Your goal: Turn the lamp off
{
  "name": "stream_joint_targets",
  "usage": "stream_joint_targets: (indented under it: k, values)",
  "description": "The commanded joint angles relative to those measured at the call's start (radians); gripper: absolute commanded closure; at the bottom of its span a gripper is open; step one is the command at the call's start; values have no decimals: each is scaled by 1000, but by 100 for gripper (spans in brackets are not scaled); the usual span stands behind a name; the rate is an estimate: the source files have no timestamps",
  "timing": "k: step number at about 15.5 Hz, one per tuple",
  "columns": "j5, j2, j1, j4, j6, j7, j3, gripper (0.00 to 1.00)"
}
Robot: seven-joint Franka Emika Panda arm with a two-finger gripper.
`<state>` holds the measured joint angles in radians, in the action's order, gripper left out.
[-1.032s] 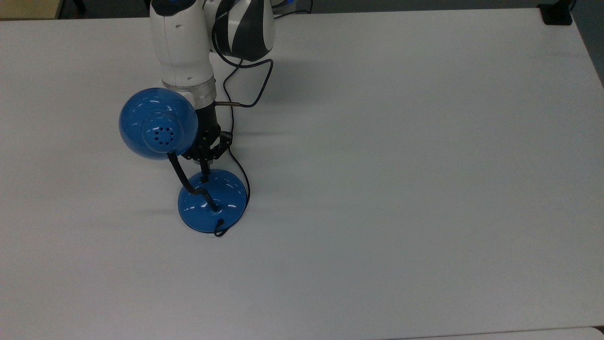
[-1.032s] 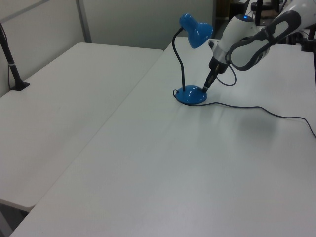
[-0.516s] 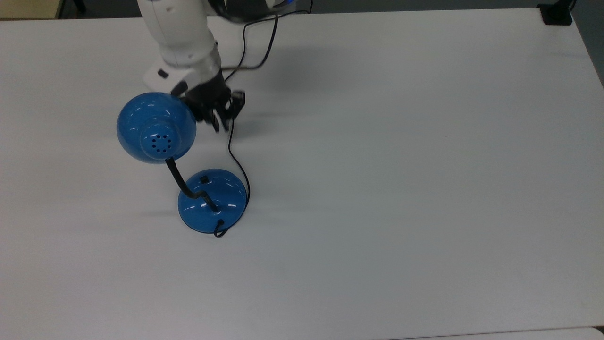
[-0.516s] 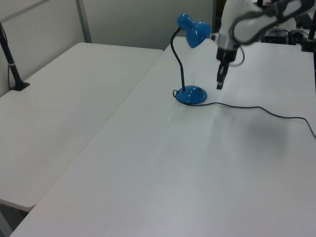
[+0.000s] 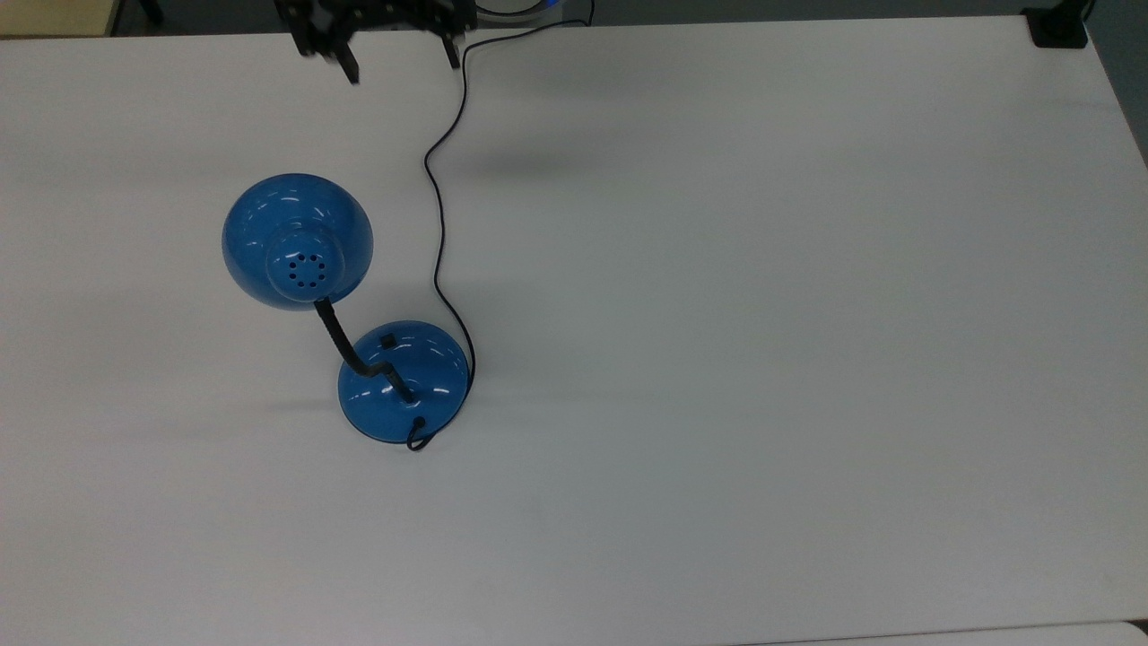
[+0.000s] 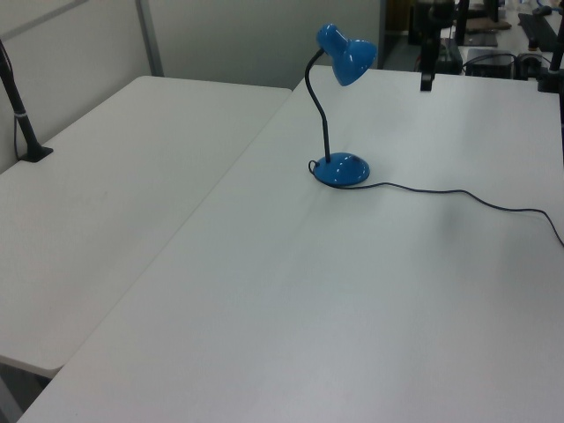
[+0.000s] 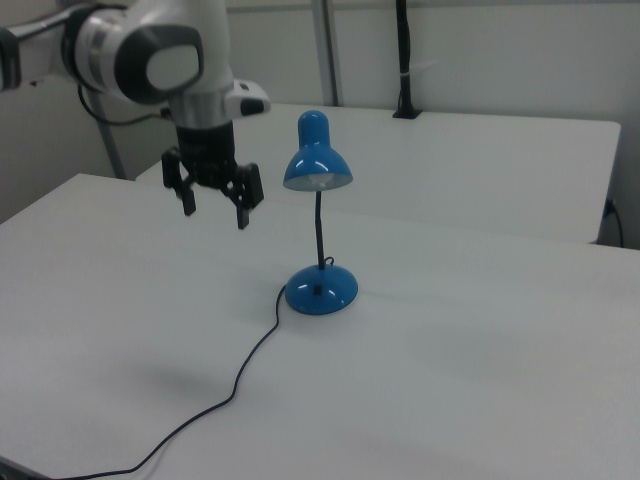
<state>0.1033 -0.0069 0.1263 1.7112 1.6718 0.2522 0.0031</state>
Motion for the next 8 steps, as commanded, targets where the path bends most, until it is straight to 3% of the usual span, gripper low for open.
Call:
stream_joint_targets:
  k: [1, 3, 8]
  values:
    - [-22, 5, -14, -62, -9, -129, -23, 0]
    - [-63, 11, -16, -59, 70, -166, -20, 0]
    - [-62, 11, -14, -61, 72, -168, -26, 0]
